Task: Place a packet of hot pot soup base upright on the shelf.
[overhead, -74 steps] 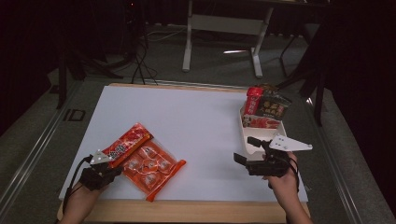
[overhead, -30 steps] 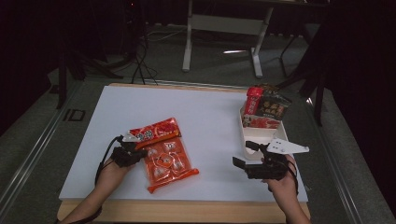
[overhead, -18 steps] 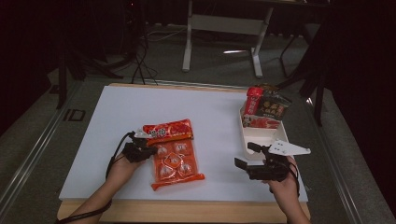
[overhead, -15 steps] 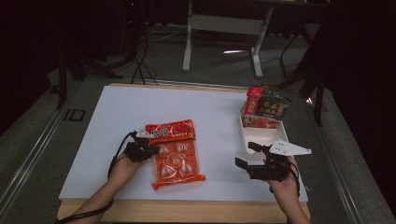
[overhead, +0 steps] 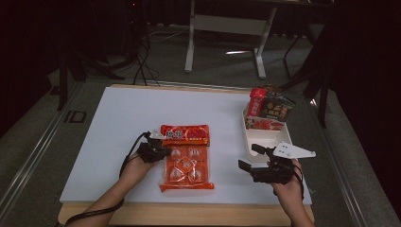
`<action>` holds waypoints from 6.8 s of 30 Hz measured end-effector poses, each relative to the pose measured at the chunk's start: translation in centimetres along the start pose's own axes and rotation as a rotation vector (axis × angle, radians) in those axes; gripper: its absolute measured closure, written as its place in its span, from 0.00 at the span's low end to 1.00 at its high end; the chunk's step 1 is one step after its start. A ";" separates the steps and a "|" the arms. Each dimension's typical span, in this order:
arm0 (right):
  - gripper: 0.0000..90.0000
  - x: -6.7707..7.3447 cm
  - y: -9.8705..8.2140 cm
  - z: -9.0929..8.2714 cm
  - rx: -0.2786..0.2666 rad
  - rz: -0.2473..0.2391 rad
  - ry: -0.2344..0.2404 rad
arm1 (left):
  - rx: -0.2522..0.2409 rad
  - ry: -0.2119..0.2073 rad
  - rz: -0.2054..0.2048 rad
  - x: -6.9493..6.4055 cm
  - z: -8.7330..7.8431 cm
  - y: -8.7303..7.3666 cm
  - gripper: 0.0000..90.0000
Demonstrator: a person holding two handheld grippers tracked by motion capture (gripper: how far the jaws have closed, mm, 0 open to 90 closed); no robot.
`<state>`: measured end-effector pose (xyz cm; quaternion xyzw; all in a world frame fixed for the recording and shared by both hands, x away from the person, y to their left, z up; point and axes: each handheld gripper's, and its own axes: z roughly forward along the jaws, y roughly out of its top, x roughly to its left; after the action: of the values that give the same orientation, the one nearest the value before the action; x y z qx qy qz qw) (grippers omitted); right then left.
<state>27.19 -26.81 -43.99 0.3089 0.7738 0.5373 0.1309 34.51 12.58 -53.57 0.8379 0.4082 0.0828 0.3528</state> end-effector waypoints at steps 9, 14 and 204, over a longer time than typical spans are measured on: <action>0.18 0.1 0.0 0.0 0.001 0.003 0.008 | 0.007 -0.017 0.008 -0.9 0.5 0.5 1.00; 0.18 0.0 -0.1 0.1 0.005 -0.008 -0.002 | -0.026 -0.018 -0.013 -0.6 0.0 0.5 0.89; 1.00 3.5 7.0 4.5 0.094 -0.202 0.166 | -0.448 -0.388 0.182 -4.4 -11.9 4.8 0.87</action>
<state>29.26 -19.61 -38.90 0.1898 0.8335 0.5081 0.1052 29.56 13.50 -40.95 0.7726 0.2281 0.0402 0.5911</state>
